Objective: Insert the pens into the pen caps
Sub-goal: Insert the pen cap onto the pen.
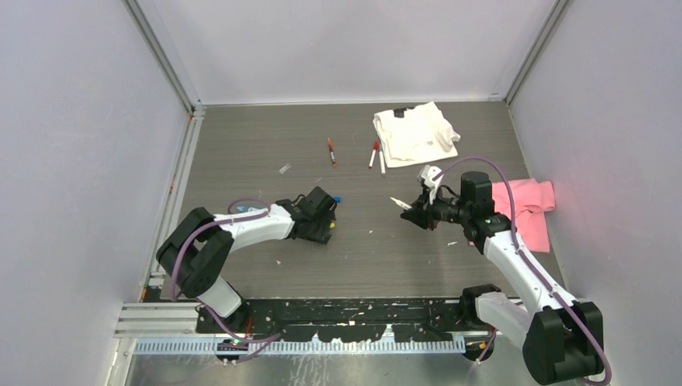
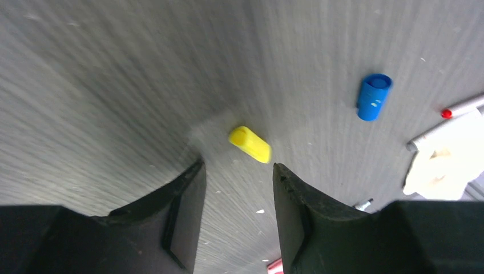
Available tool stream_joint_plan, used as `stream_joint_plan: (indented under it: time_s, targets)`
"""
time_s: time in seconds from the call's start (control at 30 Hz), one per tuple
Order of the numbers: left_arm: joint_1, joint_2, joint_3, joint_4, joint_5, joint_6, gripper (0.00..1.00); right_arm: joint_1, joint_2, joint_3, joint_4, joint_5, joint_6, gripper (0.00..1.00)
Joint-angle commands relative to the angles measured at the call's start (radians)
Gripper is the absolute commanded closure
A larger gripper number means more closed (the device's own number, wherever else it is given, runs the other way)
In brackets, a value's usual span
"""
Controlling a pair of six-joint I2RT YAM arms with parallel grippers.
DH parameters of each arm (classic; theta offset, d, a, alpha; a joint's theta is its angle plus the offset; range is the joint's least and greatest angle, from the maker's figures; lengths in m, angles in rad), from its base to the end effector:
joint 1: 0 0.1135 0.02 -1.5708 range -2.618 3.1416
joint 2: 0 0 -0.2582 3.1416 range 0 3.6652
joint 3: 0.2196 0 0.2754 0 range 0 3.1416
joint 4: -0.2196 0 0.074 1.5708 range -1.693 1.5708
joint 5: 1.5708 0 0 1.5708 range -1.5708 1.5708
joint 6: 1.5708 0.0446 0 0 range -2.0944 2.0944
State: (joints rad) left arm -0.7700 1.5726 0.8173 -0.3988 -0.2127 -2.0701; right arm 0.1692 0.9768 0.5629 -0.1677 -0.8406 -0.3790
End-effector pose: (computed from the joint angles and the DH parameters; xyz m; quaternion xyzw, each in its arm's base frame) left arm 0.2254 -0.2055 0.1236 -0.6063 0.7612 -0.1877 0.1336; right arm 0.2235 0.0719 0.2173 -0.4040 0.7211 0.3118 0.4686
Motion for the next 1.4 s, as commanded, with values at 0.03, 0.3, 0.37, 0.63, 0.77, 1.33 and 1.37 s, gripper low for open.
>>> stream_joint_plan:
  time_s: [0.03, 0.3, 0.37, 0.63, 0.77, 1.33, 1.37]
  targets:
    - [0.023, 0.036, 0.037, -0.084, -0.038, -0.05, 0.52, 0.004, -0.029, -0.001, 0.051, -0.025, 0.026, 0.99]
    - [0.099, 0.075, 0.117, -0.249, -0.04, 0.016, 0.61, 0.004, -0.024, 0.008, 0.059, -0.026, 0.042, 0.99]
    - [0.112, 0.096, 0.148, -0.267, -0.033, 0.043, 0.66, 0.005, -0.023, 0.011, 0.059, -0.026, 0.045, 0.99]
    - [0.121, 0.14, 0.204, -0.303, 0.002, 0.121, 0.64, 0.005, -0.034, 0.02, 0.026, -0.016, 0.026, 0.99]
    - [0.124, 0.076, 0.17, -0.356, -0.002, 0.104, 0.57, 0.005, -0.042, 0.016, 0.017, -0.015, 0.023, 0.99]
    - [0.087, 0.114, 0.165, -0.192, 0.104, 0.039, 0.47, 0.004, -0.061, 0.002, 0.034, -0.022, 0.046, 0.99]
    - [0.09, 0.118, 0.16, -0.182, 0.102, 0.03, 0.47, 0.005, -0.062, -0.001, 0.035, -0.022, 0.048, 0.99]
